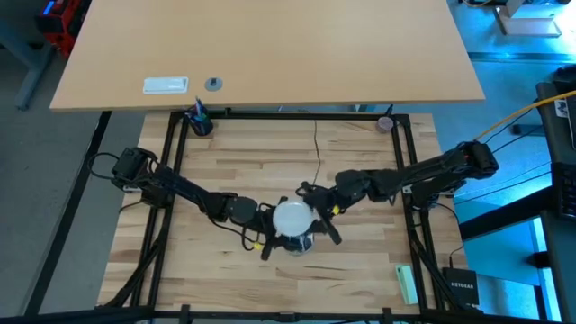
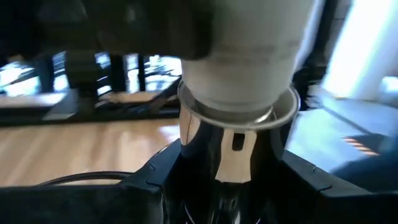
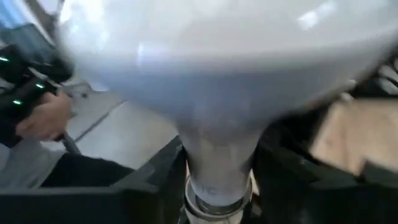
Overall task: Screw lightbulb
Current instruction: Remove the lightbulb from the lamp
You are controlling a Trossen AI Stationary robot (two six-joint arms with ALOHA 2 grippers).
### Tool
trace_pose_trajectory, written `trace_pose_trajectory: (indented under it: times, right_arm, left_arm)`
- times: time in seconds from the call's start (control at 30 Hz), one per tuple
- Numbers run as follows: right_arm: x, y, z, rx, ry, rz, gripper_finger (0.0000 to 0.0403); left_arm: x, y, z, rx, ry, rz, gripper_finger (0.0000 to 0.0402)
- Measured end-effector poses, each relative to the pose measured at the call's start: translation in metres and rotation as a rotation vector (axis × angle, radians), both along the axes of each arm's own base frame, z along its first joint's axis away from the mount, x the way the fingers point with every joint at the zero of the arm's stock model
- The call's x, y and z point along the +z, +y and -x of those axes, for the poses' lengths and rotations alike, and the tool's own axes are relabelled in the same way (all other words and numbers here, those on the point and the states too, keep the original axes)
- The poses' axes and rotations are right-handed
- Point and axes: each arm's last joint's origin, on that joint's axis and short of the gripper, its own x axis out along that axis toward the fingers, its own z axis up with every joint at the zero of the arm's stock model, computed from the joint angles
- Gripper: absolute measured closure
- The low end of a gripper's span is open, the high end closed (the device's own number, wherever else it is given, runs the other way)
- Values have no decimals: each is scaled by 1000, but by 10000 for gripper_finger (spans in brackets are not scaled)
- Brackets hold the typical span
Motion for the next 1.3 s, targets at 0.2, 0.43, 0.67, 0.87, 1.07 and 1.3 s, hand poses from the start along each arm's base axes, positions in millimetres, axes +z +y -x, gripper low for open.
trace_pose_trajectory:
  times: [0.2,0.43,0.67,0.87,1.07,1.3]
  right_arm:
    - [11,-17,28,-138,220,40,85]
    - [2,-12,48,-575,309,119,17]
    - [-17,-2,12,-782,108,168,73]
    - [-24,-3,-3,-833,55,207,136]
    - [-13,-1,2,-724,79,216,257]
    - [9,1,10,-57,20,44,257]
  left_arm:
    - [-4,6,-1,191,46,-5,239]
    - [-11,18,2,613,96,-16,239]
    - [-13,26,2,750,100,35,239]
    - [-13,25,2,751,99,50,239]
    - [-13,22,2,676,108,13,239]
    - [0,5,0,109,36,-3,239]
